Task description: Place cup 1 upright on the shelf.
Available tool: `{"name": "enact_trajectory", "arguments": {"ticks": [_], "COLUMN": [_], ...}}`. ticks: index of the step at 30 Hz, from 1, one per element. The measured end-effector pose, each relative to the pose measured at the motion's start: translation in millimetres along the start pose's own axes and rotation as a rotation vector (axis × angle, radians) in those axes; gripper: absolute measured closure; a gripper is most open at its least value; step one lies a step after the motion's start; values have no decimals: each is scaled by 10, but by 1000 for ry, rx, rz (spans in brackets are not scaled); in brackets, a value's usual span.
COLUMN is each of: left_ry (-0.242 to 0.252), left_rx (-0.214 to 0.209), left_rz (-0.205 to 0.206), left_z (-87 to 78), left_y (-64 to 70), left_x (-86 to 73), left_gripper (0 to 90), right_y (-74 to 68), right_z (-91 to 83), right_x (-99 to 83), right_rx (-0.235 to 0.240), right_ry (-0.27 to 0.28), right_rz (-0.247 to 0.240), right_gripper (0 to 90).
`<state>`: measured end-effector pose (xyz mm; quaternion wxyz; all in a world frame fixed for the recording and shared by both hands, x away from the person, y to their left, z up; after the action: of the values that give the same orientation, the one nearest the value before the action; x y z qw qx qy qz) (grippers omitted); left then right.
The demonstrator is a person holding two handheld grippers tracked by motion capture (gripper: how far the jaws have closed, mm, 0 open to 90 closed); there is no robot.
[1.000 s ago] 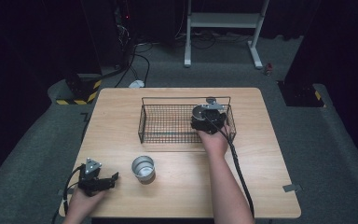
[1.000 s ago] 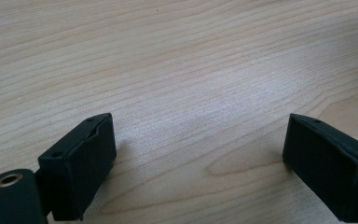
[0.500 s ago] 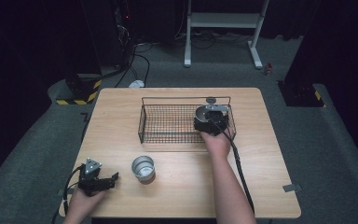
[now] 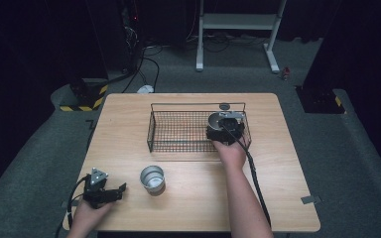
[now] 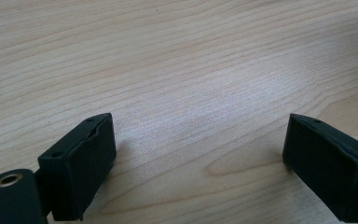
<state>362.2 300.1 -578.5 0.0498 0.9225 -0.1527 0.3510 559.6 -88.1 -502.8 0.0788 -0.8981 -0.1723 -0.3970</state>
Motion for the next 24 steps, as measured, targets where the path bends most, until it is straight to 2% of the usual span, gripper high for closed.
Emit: {"name": "enact_trajectory", "arguments": {"ticks": [4,18,24], "left_ry": [0,-1,-1], "left_rx": [0,-2,-4], "left_rz": [0,-2,-1], "left_z": [0,3,4], "left_y": [0,5,6], "left_x": [0,1,1], "left_gripper": [99,93,90], "right_y": [0,-14,-24], "right_z": [-31,-199,-268], "right_x": [-12,-95,-136], "right_rx": [-10,4,5], "right_ry": [6,30,41], "right_rz": [-9,13,5], "right_gripper": [93,93,92]}}
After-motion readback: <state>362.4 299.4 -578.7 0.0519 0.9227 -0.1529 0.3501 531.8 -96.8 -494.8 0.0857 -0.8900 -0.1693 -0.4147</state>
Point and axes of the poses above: each handheld gripper's, and its own axes: z roughly forward along the jaws, x roughly out of its top, y roughly to its right, the point moved 7 cm from there along z, roughly forward along the jaws, and after that the axes turned 5 degrees about -y, right-handed, at the moved point
